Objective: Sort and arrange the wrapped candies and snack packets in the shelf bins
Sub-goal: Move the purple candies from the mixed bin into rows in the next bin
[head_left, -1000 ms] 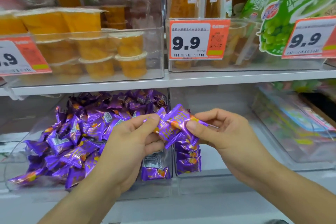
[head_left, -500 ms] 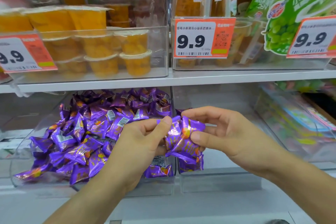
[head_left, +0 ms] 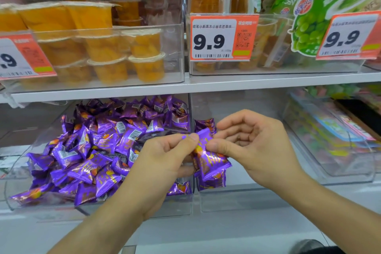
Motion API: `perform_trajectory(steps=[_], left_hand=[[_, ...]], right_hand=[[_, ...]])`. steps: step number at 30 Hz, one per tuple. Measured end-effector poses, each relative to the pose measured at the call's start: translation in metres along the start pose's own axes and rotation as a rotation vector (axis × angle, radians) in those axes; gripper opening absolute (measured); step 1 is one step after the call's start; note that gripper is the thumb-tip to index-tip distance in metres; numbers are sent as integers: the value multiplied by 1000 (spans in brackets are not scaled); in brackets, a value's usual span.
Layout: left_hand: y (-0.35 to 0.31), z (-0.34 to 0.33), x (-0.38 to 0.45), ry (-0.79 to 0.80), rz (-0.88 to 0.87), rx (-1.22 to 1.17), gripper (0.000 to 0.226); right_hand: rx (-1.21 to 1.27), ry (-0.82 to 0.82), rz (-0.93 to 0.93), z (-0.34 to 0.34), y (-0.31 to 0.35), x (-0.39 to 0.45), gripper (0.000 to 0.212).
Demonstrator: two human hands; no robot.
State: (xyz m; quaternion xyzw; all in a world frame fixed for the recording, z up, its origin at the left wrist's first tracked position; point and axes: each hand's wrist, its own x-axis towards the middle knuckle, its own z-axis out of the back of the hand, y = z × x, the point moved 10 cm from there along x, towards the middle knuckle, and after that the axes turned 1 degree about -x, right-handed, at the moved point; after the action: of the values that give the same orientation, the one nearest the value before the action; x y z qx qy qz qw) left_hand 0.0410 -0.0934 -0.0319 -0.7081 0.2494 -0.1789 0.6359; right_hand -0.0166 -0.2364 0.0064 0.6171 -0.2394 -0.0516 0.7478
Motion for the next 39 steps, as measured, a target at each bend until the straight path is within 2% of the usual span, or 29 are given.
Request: perform_trajectory(steps=[3,5,8,12,15,17,19,21,23,28,33,36,39], left_hand=[[-3,-1,-1,-20,-54,-45,29],[-10,-1,-3,-32,-109,-26,30],[-20,1,-7,-42,-221,159,28],[-26,8,-7,-103,-349,495,26],[-18,18,-3,-147,-289,519,28],[-9,28,2,-178,-233,564,27],[2,35,7,-174,-174,598,27],[12,36,12,-150,-126,594,25],[18,34,14,-136,-108,595,21],[19,35,16,-149,-120,595,20],[21,36,17,-140,-118,584,21],[21,37,17,-133,-119,582,21],[20,37,17,-126,-120,576,21]], right_hand=[[-47,1,22,-2,0,-2,35],[-75,140,-33,-12,-3,-3,42],[-76,368,-99,-27,-9,-6,52],[-60,385,-117,-19,-13,1,50],[-205,460,-153,-7,-25,8,49],[-512,532,-187,5,-49,12,45],[-763,635,-295,13,-82,10,41],[-752,687,-438,14,-108,3,40],[-751,675,-497,12,-120,2,43],[-912,720,-482,3,-125,2,53],[-933,784,-416,-9,-130,-3,43],[-872,823,-441,-7,-132,-4,38],[-819,784,-486,1,-134,-4,27]])
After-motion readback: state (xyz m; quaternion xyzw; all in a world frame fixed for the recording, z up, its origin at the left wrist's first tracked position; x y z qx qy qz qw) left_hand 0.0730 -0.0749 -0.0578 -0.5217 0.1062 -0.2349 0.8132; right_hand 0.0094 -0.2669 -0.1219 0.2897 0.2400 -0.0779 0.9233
